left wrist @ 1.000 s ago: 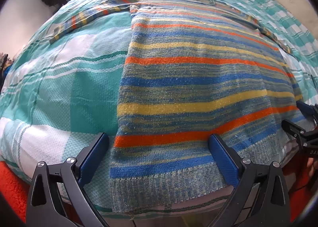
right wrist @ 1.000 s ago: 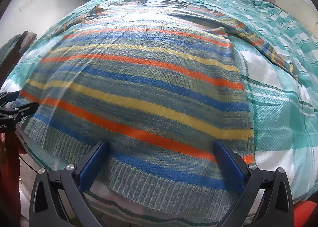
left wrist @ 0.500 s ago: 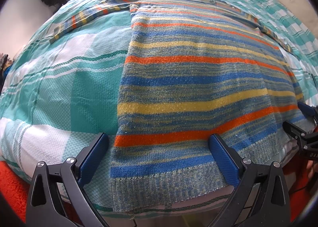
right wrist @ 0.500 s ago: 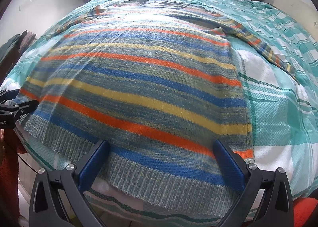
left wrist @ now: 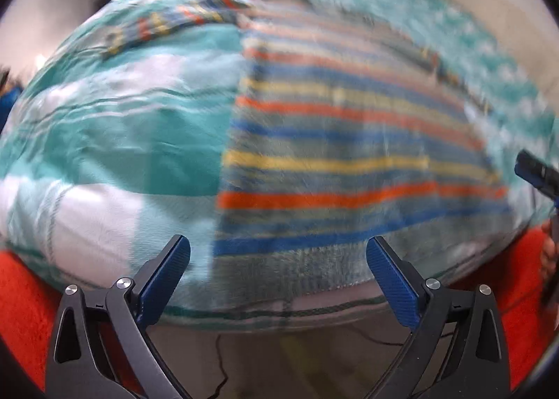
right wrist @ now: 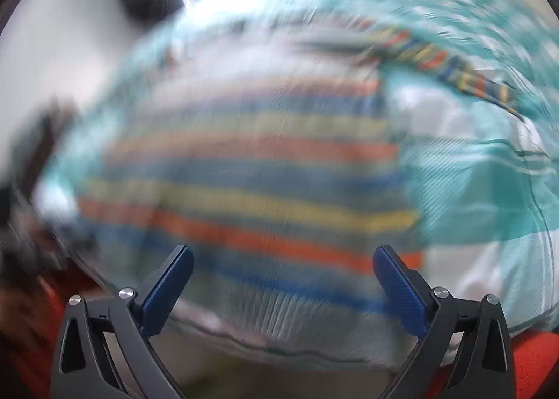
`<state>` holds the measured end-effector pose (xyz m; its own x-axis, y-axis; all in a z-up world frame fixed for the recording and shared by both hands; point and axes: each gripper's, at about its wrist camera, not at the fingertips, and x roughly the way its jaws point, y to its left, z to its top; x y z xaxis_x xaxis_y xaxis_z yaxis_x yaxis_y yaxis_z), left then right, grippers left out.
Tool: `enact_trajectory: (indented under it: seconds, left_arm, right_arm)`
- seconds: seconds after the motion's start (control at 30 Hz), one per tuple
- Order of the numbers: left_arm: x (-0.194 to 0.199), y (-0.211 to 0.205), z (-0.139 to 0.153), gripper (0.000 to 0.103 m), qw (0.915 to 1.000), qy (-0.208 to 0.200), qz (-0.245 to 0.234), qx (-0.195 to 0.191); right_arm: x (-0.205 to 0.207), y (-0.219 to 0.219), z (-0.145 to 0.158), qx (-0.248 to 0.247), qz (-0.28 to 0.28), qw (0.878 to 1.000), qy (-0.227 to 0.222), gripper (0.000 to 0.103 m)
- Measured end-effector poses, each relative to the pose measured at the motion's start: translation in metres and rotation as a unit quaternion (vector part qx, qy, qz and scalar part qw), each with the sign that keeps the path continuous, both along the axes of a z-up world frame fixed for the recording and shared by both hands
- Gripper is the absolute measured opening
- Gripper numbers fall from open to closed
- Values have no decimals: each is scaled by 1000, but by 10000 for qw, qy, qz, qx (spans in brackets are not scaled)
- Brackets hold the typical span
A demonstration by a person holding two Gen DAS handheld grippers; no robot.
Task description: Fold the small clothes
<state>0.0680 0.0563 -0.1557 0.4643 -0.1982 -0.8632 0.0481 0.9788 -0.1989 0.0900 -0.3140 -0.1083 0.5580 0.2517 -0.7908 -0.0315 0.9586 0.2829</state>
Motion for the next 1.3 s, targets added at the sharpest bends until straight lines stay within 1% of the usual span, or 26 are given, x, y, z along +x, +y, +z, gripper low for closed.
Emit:
enact_trajectory:
  seconds: [0.07, 0.1, 0.17, 0.23, 0.27, 0.3, 0.33, 0.37, 0.4, 0.43, 0.47, 0.53, 0.57, 0.6, 0.67, 0.73, 0.8, 0.83, 0.93, 1.0, 1.07, 1.1, 1.17, 1.2, 1.27, 1.3]
  left_arm:
    - [0, 14, 7, 101, 9994, -141, 287, -95]
    - [1, 21, 10, 101, 9987, -213, 435, -136]
    - [4, 35, 15, 101, 9963, -364, 755, -169]
    - [8, 45, 16, 101, 9938, -430, 1017, -119]
    - [10, 48, 15, 101, 9932, -422, 1085, -88]
    - [12, 51, 13, 101, 9926, -398, 1143, -50]
    - [15, 53, 10, 101, 9923, -330, 1198, -1]
    - [16, 56, 7, 101, 9921, -273, 1224, 20]
    - [18, 57, 4, 101, 9918, -194, 1266, 42]
    - [19, 58, 1, 101, 9916, -148, 1287, 52]
    - [19, 58, -3, 101, 9914, -85, 1305, 66]
    - [22, 58, -8, 101, 9914, 2, 1305, 133]
    - [23, 57, -10, 101, 9915, 26, 1289, 172]
    - [22, 56, -10, 101, 9917, 41, 1265, 211]
    - [23, 51, -14, 101, 9922, 77, 1205, 320]
    - [24, 48, -17, 101, 9925, 98, 1139, 429]
    - [24, 45, -18, 101, 9927, 115, 1097, 484]
    - [24, 46, -18, 101, 9928, 108, 1089, 479]
    - [24, 47, -17, 101, 9932, 85, 1083, 414]
    - [24, 47, -17, 101, 9934, 75, 1082, 375]
    - [25, 47, -18, 101, 9936, 66, 1079, 323]
    - [25, 47, -18, 101, 9938, 58, 1073, 297]
    - [26, 47, -18, 101, 9941, 42, 1056, 252]
    - [25, 47, -17, 101, 9942, 38, 1050, 237]
    - [24, 48, -17, 101, 9944, 26, 1041, 171]
    - [24, 49, -16, 101, 9944, 21, 1044, 135]
  right_arm:
    - [16, -45, 23, 235, -377, 9982, -413, 101]
    - [31, -82, 35, 329, -686, 9949, -659, 101]
    - [60, -147, 43, 375, -1343, 9869, -812, 101]
    - [90, -207, 33, 641, -1934, 9773, -579, 100]
    - [102, -230, 24, 895, -2126, 9722, -405, 91]
    - [119, -261, 7, 1354, -2332, 9629, -122, 86]
    - [128, -277, -5, 1590, -2436, 9567, 80, 76]
    - [136, -290, -16, 1731, -2545, 9511, 273, 70]
    - [142, -298, -26, 1763, -2618, 9481, 396, 70]
    - [149, -303, -34, 1755, -2633, 9475, 452, 67]
    - [154, -306, -39, 1730, -2619, 9482, 486, 62]
    - [166, -308, -49, 1463, -2655, 9511, 592, 58]
    - [170, -310, -54, 1421, -2645, 9517, 633, 57]
    - [176, -310, -62, 1342, -2613, 9527, 780, 55]
    - [180, -311, -75, 1129, -2650, 9525, 987, 45]
    - [180, -316, -82, 1142, -2768, 9496, 929, 39]
    - [182, -318, -86, 1168, -2819, 9472, 983, 17]
    - [183, -320, -85, 1102, -2858, 9469, 975, 3]
    - [182, -315, -57, 1212, -2867, 9494, 421, 3]
    - [191, -300, -27, 1321, -2574, 9572, 34, 3]
    - [210, -274, 6, 1407, -2108, 9670, -260, 3]
    - [226, -251, 26, 1490, -1771, 9721, -389, 3]
    - [248, -216, 51, 1580, -1332, 9769, -537, 3]
    - [264, -189, 63, 1640, -1042, 9790, -609, 3]
    - [287, -144, 75, 1734, -646, 9804, -675, 3]
    - [300, -112, 80, 1776, -390, 9808, -707, 3]
